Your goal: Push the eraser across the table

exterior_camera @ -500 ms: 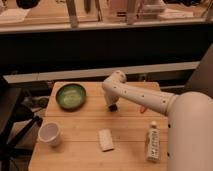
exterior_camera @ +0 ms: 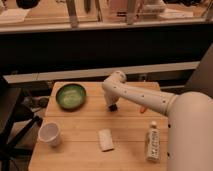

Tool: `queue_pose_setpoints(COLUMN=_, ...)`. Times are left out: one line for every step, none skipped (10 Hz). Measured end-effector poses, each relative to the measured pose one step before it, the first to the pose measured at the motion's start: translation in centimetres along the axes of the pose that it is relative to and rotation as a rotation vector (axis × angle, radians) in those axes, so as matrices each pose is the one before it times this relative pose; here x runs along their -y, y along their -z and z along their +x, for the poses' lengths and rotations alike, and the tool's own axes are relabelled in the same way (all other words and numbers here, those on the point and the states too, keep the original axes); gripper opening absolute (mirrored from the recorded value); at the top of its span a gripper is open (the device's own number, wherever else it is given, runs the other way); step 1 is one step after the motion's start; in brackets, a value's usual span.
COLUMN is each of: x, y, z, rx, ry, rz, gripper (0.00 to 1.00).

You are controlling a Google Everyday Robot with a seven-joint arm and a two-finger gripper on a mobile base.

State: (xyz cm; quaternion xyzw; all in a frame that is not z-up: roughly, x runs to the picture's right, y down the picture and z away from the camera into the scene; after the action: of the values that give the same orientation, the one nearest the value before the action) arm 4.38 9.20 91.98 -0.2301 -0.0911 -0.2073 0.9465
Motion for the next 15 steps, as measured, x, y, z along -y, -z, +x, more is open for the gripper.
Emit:
queue_pose_setpoints(x=0.002, y=0.005, z=0.003, rx=-0.00010, ry=0.00003, rz=0.00007, gripper=0.00)
queue_pose_setpoints(x=-0.003, y=0.000, z=-0.007, rx=0.00034, ry=-0.00020, rz=-0.00010, gripper=0.00)
queue_pose_setpoints(x=-0.003, y=-0.003, z=-0.002, rx=0.00007, ry=-0.00001, rz=-0.00007, gripper=0.00)
queue_pose_setpoints(x=0.004, y=0.003, z=0.013, rx=-0.00054, ry=0.00026, rz=0.00016, gripper=0.00)
queue_pose_setpoints(x=0.000, y=-0.001, z=0.000, rx=0.00014, ry=-0.00013, rz=0.00000, gripper=0.00)
queue_pose_setpoints(x=0.000, y=0.000, z=-0.003, rx=0.00003, ry=0.00002, rz=0.00000, gripper=0.01)
queue_pose_setpoints(x=0.001, y=0.002, z=0.000, rx=0.00000, ry=0.00003, rz=0.00003, gripper=0.05)
queue_pose_setpoints(x=-0.002, y=-0.001, z=0.001, rx=-0.00002, ry=-0.00002, rz=-0.00007, gripper=0.09)
queue_pose_setpoints(x=-0.001, y=-0.003, z=-0.002, rx=0.00006, ry=-0.00003, rz=0.00000, gripper=0.08)
queue_pose_setpoints(x=-0.003, y=0.001, z=-0.013, rx=0.00041, ry=-0.00015, rz=-0.00017, gripper=0.04)
queue_pose_setpoints(x=0.003, y=0.002, z=0.012, rx=-0.00040, ry=0.00016, rz=0.00014, gripper=0.06)
queue_pose_setpoints(x=0.001, y=-0.002, z=0.004, rx=-0.00014, ry=0.00006, rz=0.00004, gripper=0.15)
queue_pose_setpoints(x=0.000, y=0.000, z=-0.003, rx=0.00009, ry=0.00000, rz=0.00001, gripper=0.24)
queue_pose_setpoints(x=-0.001, y=-0.001, z=-0.002, rx=0.00002, ry=0.00000, rz=-0.00005, gripper=0.34)
queue_pose_setpoints(x=0.000, y=0.000, z=-0.001, rx=0.00003, ry=-0.00001, rz=0.00001, gripper=0.47)
